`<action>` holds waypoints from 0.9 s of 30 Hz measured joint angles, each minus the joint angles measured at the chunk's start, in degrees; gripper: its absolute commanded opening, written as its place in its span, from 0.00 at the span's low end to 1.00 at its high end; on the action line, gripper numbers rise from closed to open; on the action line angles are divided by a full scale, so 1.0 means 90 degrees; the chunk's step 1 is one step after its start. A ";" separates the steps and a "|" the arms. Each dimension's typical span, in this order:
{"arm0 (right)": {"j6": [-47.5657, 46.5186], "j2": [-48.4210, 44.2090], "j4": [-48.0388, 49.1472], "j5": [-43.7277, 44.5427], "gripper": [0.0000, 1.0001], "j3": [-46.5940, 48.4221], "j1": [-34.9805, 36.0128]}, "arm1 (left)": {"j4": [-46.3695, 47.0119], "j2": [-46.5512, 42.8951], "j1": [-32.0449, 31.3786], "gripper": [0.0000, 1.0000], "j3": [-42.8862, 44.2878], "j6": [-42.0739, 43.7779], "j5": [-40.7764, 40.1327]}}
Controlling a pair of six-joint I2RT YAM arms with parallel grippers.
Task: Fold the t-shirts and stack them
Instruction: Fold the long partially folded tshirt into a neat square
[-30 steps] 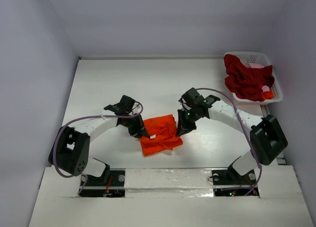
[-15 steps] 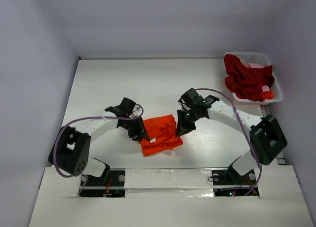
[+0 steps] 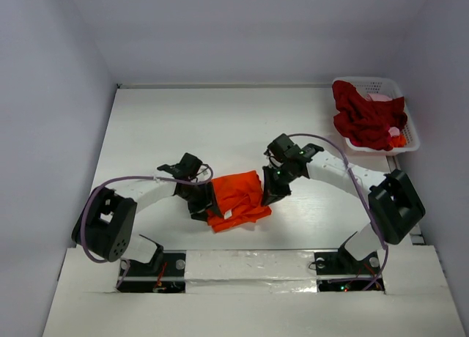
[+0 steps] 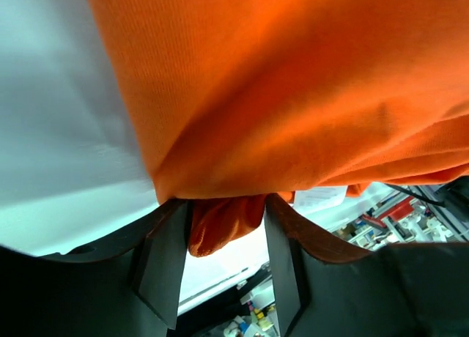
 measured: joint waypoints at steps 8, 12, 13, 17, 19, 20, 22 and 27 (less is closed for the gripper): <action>0.0000 0.0066 0.0075 0.0109 0.16 -0.0238 0.0012 | -0.0036 -0.0032 -0.0134 0.52 -0.0121 0.0022 -0.0027; 0.0015 0.0066 0.0078 0.0163 0.54 -0.0284 0.0012 | -0.0160 -0.0240 -0.0175 0.60 -0.0194 0.0010 -0.0092; 0.0039 0.0066 0.0070 0.0192 0.61 -0.0284 0.0012 | -0.0202 -0.0323 -0.0175 0.74 -0.0194 -0.0007 -0.0119; 0.0010 0.0066 0.0058 0.0284 0.89 -0.0282 0.0012 | -0.0413 -0.0840 -0.0175 0.99 -0.0170 -0.0134 -0.0313; 0.0017 0.0058 0.0046 0.0362 0.89 -0.0279 0.0012 | -0.0673 -0.1107 -0.0175 0.99 -0.0024 -0.0189 -0.0491; 0.0024 0.0039 0.0012 0.0457 0.86 -0.0274 0.0017 | -0.0826 -0.1197 -0.0175 0.99 0.0083 -0.0206 -0.0622; 0.0046 -0.0061 -0.0100 0.0627 0.80 -0.0240 0.0024 | -0.1010 -0.1375 -0.0175 0.99 0.0452 -0.0250 -0.0789; 0.0063 -0.0539 -0.0406 0.0967 0.03 0.0272 0.0056 | -0.1056 -0.1673 -0.0175 0.76 0.1350 -0.0308 -0.1236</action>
